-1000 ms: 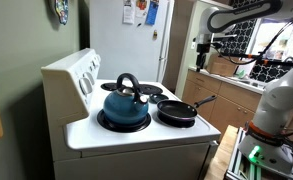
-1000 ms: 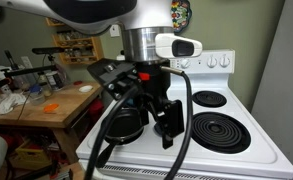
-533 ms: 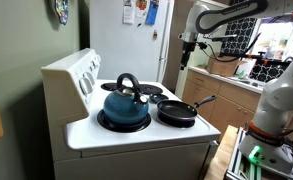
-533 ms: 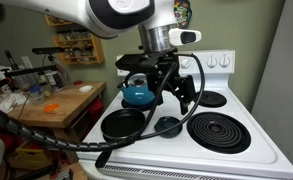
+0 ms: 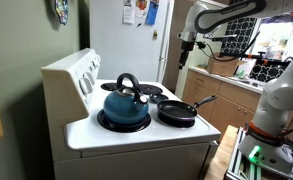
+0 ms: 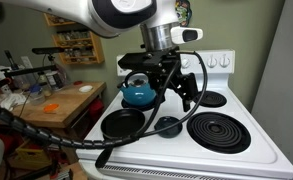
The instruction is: Turn the third knob from the right in an anti-clockwise direction
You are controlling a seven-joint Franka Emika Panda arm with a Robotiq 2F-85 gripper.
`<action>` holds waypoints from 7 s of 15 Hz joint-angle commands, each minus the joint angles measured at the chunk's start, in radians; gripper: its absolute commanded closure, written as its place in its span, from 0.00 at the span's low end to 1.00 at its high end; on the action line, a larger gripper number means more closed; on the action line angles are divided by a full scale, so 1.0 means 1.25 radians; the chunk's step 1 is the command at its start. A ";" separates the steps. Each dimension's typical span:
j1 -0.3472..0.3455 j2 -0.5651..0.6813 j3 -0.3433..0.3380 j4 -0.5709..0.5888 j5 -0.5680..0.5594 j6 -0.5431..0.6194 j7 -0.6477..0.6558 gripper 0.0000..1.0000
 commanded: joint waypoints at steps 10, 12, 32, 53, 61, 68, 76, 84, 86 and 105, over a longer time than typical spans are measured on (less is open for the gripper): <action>0.120 0.135 -0.001 0.194 0.378 0.217 -0.144 0.00; 0.124 0.174 -0.001 0.235 0.425 0.203 -0.186 0.00; 0.081 0.410 0.116 0.466 0.542 0.240 -0.405 0.00; 0.087 0.680 0.179 0.715 0.527 0.331 -0.122 0.00; 0.070 0.756 0.231 0.806 0.508 0.306 -0.035 0.00; 0.080 0.880 0.224 0.968 0.460 0.227 0.036 0.00; 0.105 1.019 0.237 1.177 0.433 0.150 0.033 0.05; 0.131 1.066 0.218 1.260 0.438 0.129 0.022 0.71; 0.133 1.066 0.215 1.269 0.437 0.117 0.024 0.85; 0.136 1.064 0.192 1.285 0.436 0.077 0.049 0.74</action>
